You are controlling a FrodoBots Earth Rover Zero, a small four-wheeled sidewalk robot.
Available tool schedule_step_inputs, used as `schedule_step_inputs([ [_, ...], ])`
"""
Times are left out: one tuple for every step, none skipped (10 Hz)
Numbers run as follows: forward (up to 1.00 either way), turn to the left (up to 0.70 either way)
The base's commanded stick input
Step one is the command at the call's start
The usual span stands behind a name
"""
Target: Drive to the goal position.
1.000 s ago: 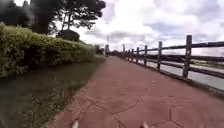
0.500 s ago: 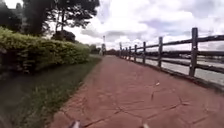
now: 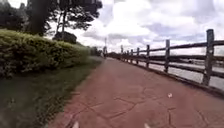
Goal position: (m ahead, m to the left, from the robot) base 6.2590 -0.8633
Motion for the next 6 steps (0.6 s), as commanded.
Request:
schedule_step_inputs([
  [1.00,0.00],
  [1.00,0.00],
  [1.00,0.00],
  [1.00,0.00],
  [1.00,0.00],
  [1.00,0.00],
])
